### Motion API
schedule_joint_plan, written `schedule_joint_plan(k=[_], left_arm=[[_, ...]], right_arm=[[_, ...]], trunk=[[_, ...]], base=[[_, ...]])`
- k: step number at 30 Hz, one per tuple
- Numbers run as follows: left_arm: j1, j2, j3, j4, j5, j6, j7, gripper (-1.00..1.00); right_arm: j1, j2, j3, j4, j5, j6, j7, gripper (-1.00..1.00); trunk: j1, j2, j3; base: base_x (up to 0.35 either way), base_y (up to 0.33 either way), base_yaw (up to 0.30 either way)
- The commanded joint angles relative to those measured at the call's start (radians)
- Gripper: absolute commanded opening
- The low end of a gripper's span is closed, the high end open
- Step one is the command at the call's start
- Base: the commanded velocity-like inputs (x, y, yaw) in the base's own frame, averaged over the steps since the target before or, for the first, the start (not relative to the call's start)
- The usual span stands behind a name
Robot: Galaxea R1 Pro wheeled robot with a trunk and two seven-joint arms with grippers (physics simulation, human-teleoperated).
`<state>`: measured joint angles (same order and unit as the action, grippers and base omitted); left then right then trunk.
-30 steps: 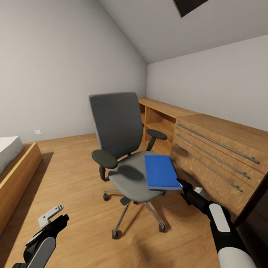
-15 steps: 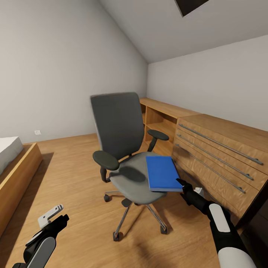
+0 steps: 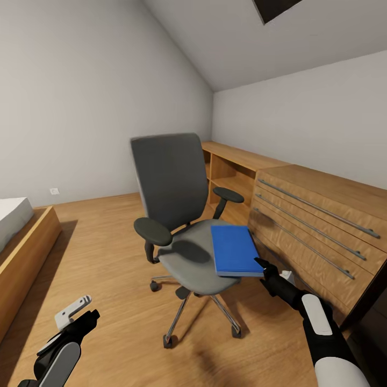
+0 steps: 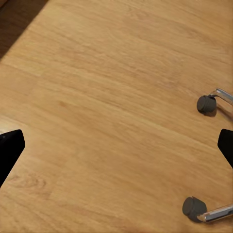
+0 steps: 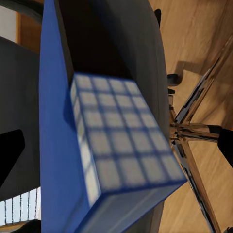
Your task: In the bedroom, organize the workspace by keeping the computer under the desk, ensuring the monitor is on the desk, placing the keyboard on the desk next to the monitor, placing the mouse on the desk next to the keyboard, moving the folder from the swivel chair onto the desk next to the mouse, stacking the notebook on top of the folder with the pen on top of the notebook, and positioning the swivel chair next to the desk.
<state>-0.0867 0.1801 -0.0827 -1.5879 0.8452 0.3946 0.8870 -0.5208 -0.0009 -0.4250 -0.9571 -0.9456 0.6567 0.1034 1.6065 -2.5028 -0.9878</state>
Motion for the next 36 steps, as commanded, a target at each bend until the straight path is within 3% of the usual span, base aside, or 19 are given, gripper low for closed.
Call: schedule_joint_plan(k=[1, 15, 16, 27, 36], left_arm=[[-0.001, 0.001, -0.002, -0.001, 0.005, 0.004, 0.007, 1.0], [-0.001, 0.001, -0.001, -0.001, 0.004, 0.003, 0.007, 1.0], [-0.001, 0.001, -0.001, -0.001, 0.003, 0.004, 0.007, 1.0], [-0.001, 0.001, -0.001, -0.001, 0.005, 0.004, 0.007, 1.0], [-0.001, 0.001, -0.002, -0.001, 0.004, 0.004, 0.007, 1.0]], right_arm=[[-0.001, 0.001, -0.003, 0.0, 0.002, 0.006, 0.004, 1.0], [-0.001, -0.001, -0.003, 0.0, 0.002, 0.006, 0.004, 1.0], [-0.001, -0.001, -0.003, 0.0, 0.002, 0.006, 0.004, -1.0], [-0.001, -0.001, -0.004, 0.0, 0.003, 0.006, 0.005, -1.0], [-0.001, -0.002, -0.004, -0.004, 0.004, 0.005, 0.006, -1.0]], trunk=[[0.0, 0.0, -0.001], [0.0, 0.0, -0.001], [0.0, 0.0, -0.001], [0.0, 0.0, -0.001], [-0.004, 0.002, 0.034]], base=[[0.0, 0.0, 0.0], [0.0, 0.0, 0.0], [0.0, 0.0, 0.0], [0.0, 0.0, 0.0], [0.0, 0.0, 0.0]])
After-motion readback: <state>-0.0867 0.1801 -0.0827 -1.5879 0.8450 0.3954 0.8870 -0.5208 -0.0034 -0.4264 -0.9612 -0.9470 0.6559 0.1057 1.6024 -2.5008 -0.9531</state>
